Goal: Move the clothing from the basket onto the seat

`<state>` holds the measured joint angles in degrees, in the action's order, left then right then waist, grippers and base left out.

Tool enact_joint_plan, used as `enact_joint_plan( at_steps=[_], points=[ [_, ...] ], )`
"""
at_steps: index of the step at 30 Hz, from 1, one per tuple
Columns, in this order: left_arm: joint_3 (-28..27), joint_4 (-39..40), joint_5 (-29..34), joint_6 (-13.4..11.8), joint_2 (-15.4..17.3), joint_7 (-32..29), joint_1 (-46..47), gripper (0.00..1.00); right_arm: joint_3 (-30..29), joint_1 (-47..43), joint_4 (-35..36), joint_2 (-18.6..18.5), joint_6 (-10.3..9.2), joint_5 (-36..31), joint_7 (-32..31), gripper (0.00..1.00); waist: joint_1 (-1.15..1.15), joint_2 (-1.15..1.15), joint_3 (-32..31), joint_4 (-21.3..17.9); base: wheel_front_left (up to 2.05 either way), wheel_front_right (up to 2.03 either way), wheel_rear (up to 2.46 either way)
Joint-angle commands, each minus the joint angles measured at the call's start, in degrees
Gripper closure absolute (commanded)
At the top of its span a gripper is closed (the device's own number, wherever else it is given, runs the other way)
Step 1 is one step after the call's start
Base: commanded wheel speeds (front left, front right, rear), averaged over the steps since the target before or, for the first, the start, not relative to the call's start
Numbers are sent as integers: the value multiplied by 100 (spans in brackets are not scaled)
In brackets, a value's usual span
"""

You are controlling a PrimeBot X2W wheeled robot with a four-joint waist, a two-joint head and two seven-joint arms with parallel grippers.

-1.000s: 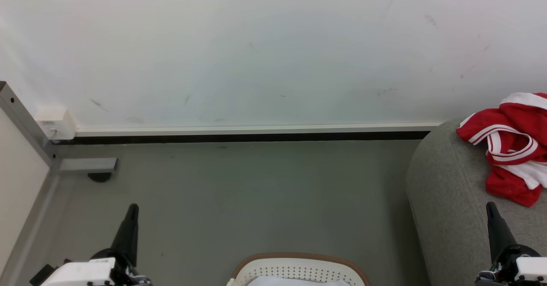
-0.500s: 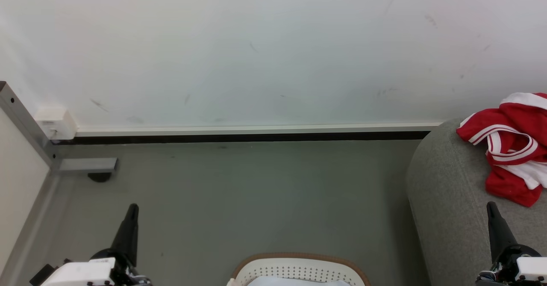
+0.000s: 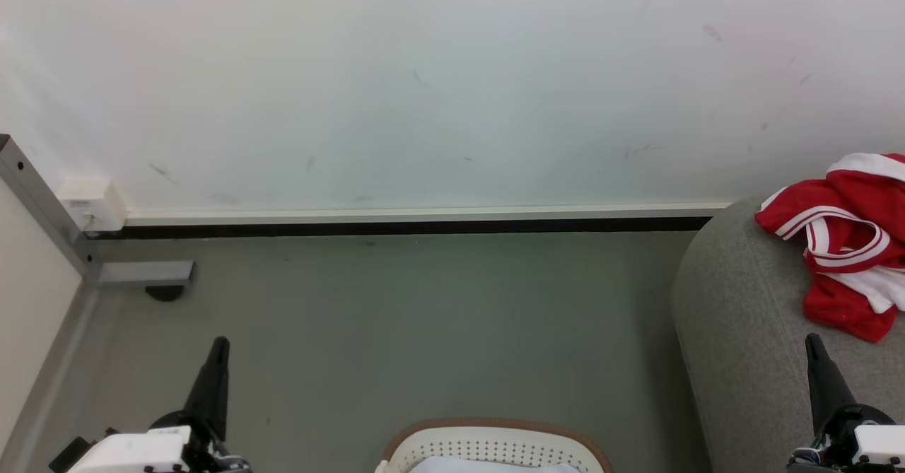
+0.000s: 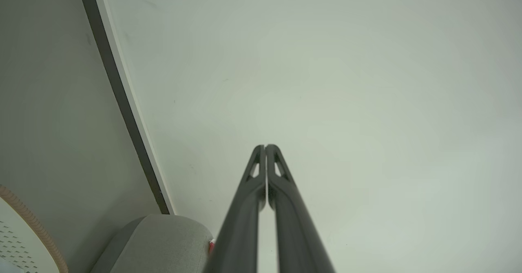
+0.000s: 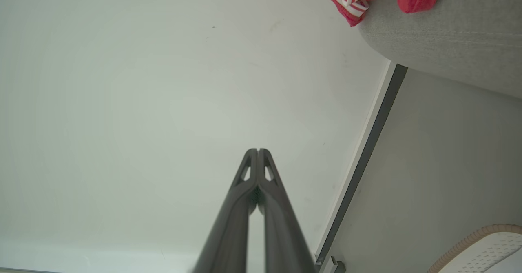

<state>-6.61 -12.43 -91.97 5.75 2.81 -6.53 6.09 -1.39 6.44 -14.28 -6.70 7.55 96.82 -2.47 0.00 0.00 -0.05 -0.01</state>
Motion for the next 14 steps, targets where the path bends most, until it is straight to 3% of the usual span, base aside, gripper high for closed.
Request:
enact_joint_plan(
  at_steps=[1,14],
  points=[
    [-16,23,-68,-16,12,-25,56,100,6,39,13,-26,-12,25,5,100,0,0,0,0,0,0,0],
    [-16,23,-68,-17,12,-25,56,100,20,38,17,-38,-12,44,25,100,0,0,0,0,0,0,0]
  ],
)
